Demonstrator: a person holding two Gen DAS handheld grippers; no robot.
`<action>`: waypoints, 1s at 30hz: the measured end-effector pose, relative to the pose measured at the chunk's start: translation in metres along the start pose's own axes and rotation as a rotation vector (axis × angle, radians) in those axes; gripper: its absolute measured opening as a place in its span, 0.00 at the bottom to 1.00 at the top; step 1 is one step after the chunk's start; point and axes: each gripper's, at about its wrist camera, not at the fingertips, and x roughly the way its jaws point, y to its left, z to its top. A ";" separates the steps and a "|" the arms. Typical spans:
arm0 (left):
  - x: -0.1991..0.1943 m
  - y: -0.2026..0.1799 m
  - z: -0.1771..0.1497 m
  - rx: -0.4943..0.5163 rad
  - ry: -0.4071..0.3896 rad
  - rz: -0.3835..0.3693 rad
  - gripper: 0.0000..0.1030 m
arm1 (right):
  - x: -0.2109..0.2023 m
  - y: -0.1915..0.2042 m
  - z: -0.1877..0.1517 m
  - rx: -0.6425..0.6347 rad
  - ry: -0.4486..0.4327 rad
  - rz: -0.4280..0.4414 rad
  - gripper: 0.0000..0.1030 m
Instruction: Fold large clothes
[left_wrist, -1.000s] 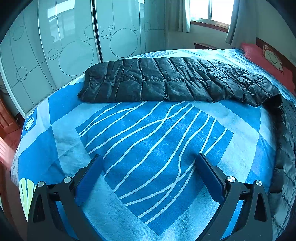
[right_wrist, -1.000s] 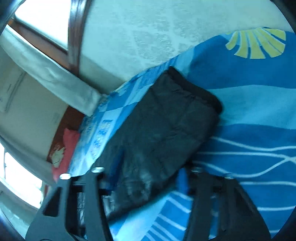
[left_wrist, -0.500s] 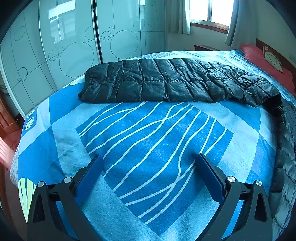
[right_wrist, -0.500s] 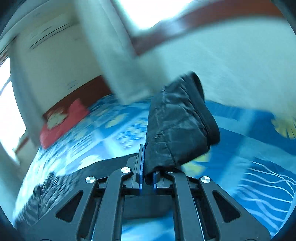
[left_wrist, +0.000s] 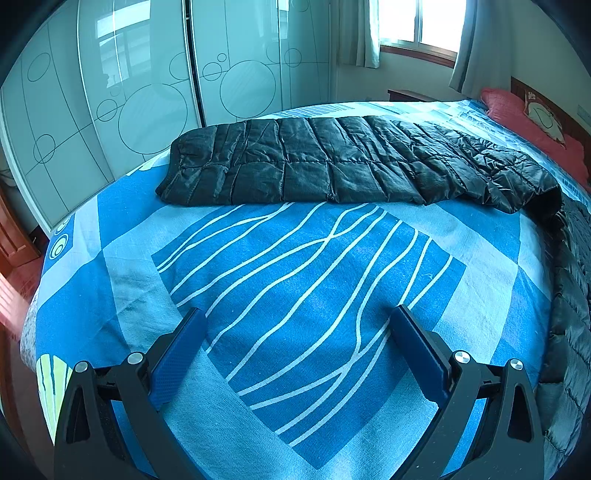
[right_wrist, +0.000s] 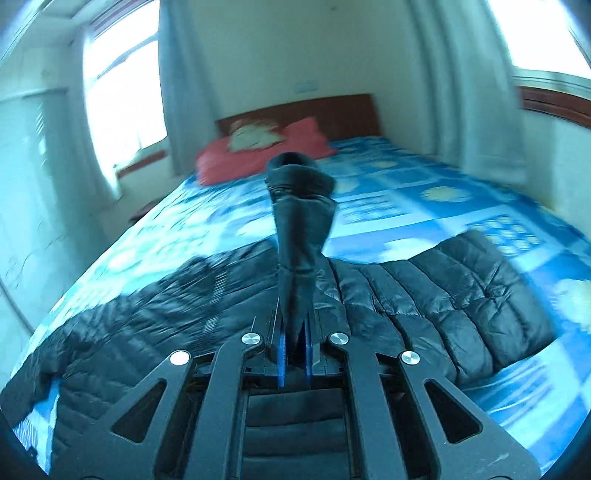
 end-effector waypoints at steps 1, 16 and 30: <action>0.000 0.000 0.000 0.000 -0.001 0.000 0.96 | 0.005 0.015 -0.003 -0.013 0.013 0.017 0.06; 0.000 0.002 0.000 -0.001 -0.010 -0.001 0.96 | 0.067 0.162 -0.059 -0.174 0.215 0.162 0.07; 0.000 0.001 -0.001 0.001 -0.011 0.001 0.96 | 0.035 0.172 -0.071 -0.183 0.272 0.344 0.82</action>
